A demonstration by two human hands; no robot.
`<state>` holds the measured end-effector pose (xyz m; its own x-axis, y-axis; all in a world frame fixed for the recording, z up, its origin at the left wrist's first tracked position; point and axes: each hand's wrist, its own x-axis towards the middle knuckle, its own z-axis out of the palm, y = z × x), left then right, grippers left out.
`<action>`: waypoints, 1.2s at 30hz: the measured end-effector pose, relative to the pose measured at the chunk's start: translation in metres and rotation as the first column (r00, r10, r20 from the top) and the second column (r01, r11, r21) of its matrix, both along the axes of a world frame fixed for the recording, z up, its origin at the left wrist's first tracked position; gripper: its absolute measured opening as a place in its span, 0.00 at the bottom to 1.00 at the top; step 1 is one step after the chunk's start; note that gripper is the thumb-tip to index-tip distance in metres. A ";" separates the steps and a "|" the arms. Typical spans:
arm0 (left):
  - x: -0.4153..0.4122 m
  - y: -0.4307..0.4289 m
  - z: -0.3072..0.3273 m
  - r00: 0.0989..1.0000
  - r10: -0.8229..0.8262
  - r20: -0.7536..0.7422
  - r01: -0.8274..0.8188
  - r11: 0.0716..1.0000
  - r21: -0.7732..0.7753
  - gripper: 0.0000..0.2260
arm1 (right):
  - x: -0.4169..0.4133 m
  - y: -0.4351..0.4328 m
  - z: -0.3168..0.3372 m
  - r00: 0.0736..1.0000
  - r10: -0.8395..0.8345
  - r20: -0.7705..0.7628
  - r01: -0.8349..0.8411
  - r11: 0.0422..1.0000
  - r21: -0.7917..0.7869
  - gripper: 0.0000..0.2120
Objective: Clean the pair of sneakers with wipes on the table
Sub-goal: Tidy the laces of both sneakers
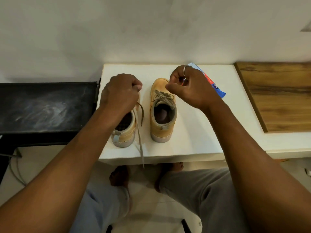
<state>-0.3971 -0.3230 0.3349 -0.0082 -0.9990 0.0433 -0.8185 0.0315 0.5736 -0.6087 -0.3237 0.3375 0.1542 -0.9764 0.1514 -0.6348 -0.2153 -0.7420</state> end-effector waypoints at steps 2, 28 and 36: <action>0.018 -0.001 0.004 0.999 0.043 0.008 -0.043 0.999 -0.004 0.10 | 0.016 0.000 0.000 0.999 0.043 0.008 -0.043 0.999 0.004 0.03; 0.096 0.007 -0.003 0.915 0.367 -0.170 -0.319 0.913 0.256 0.06 | 0.107 -0.006 -0.021 0.809 0.279 -0.517 -0.199 0.958 0.205 0.21; 0.107 0.007 -0.005 0.985 0.160 0.063 -0.171 0.952 0.255 0.31 | 0.109 -0.002 -0.019 0.806 0.319 -0.498 -0.249 0.947 0.204 0.15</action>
<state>-0.2897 -0.3156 0.3299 0.1617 -0.9635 -0.2133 -0.8229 -0.2509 0.5098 -0.5002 -0.3261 0.3187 0.4483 -0.8814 -0.1487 -0.8565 -0.3760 -0.3535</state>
